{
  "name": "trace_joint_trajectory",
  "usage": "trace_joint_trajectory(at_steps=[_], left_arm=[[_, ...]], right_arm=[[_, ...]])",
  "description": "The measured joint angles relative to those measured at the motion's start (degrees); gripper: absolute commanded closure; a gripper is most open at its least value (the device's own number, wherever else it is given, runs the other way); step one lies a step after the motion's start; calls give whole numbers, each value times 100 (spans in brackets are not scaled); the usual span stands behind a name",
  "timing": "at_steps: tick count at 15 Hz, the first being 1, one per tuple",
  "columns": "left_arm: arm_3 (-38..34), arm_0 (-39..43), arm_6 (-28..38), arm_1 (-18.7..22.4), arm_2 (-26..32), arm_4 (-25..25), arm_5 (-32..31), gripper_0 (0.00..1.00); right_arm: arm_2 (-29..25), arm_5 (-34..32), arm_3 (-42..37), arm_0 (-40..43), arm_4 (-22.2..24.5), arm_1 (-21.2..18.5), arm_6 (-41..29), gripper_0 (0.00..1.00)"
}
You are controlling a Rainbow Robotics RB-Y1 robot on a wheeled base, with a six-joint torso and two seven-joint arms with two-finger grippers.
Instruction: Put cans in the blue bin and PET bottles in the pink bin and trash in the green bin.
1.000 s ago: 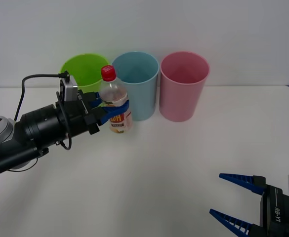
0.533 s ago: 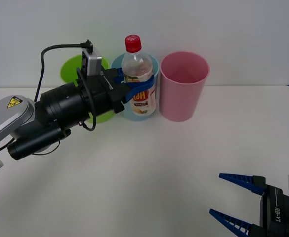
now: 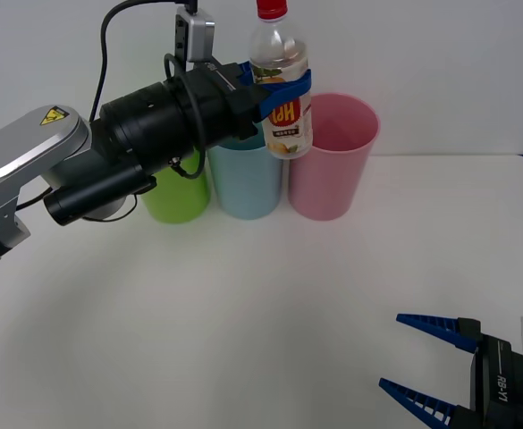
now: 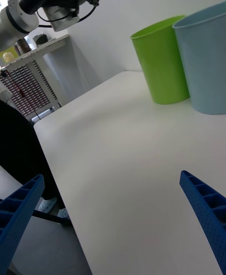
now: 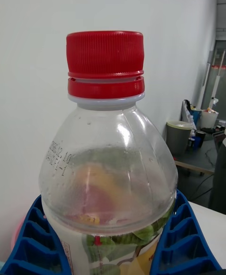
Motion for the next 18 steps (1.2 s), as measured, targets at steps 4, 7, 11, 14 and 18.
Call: trace_joint_trajectory(at_steps=[4, 7, 11, 14, 18], left_arm=[[697, -447, -22, -503, -48, -194, 32, 89], [1313, -789, -78, -963, -49, -381, 53, 89], [1745, -1049, -155, -1303, -48, -685, 323, 89], [1922, -1142, -162, -1462, -48, -812, 422, 89], [2831, -1564, -188, -1985, -48, -1018, 435, 90]], right_arm=[[0, 0, 0, 0, 0, 0, 0, 0], [0, 0, 0, 0, 0, 0, 0, 0], [0, 0, 0, 0, 0, 0, 0, 0], [0, 0, 0, 0, 0, 0, 0, 0], [0, 0, 0, 0, 0, 0, 0, 0]])
